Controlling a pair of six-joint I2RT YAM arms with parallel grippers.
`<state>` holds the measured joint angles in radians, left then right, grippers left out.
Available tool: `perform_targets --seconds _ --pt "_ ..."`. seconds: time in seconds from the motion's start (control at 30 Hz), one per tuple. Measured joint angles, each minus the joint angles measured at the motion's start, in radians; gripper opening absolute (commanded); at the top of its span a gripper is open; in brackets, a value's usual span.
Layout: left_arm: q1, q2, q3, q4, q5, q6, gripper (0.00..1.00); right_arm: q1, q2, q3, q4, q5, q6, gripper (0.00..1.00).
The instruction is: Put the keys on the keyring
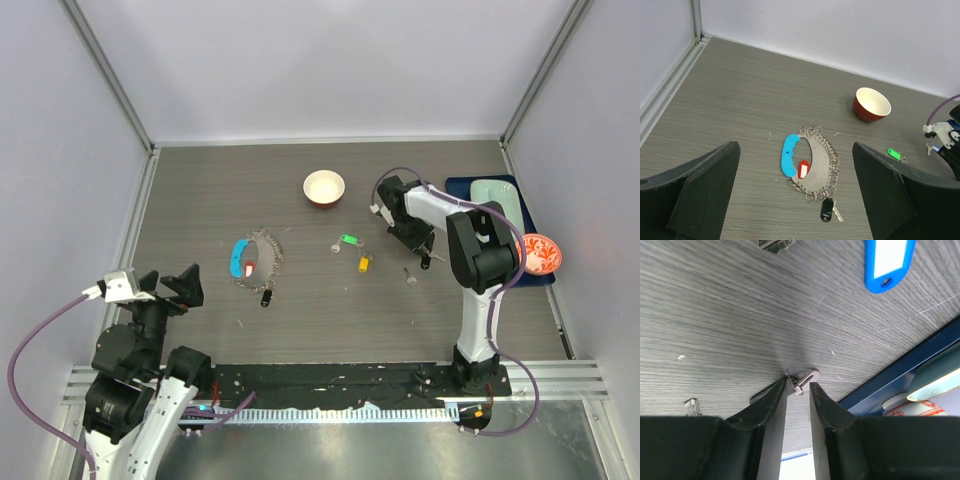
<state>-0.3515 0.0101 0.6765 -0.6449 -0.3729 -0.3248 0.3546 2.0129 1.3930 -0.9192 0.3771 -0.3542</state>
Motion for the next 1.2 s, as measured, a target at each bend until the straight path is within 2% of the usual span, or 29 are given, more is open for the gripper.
perform_targets --seconds 0.03,0.07,0.2,0.23,0.33,0.57,0.8,1.2 --pt "0.000 0.000 0.000 0.000 0.000 0.000 1.00 0.000 0.002 -0.001 0.000 0.000 -0.003 0.18" --pt "0.000 0.000 0.000 0.000 0.000 0.000 1.00 0.000 0.002 -0.002 0.000 0.000 -0.006 0.15" --pt "0.000 0.000 0.000 0.000 0.000 0.001 0.99 0.000 0.002 -0.002 0.003 -0.002 -0.010 0.15" --pt "0.000 0.000 0.000 0.000 0.000 0.001 1.00 0.000 0.002 -0.002 0.004 -0.002 -0.010 0.07" --pt "0.000 0.000 0.000 0.000 0.000 0.001 1.00 0.000 0.002 -0.002 0.007 -0.004 -0.012 0.02" --pt "0.000 0.000 0.000 0.000 0.003 0.001 1.00 0.007 -0.035 -0.003 0.008 -0.029 -0.004 0.01" --pt "0.000 0.005 -0.003 0.010 0.057 0.018 1.00 0.058 -0.275 -0.060 0.108 -0.073 0.026 0.01" --pt "0.000 0.066 -0.032 0.103 0.253 0.022 1.00 0.215 -0.731 -0.437 0.518 -0.245 0.153 0.01"
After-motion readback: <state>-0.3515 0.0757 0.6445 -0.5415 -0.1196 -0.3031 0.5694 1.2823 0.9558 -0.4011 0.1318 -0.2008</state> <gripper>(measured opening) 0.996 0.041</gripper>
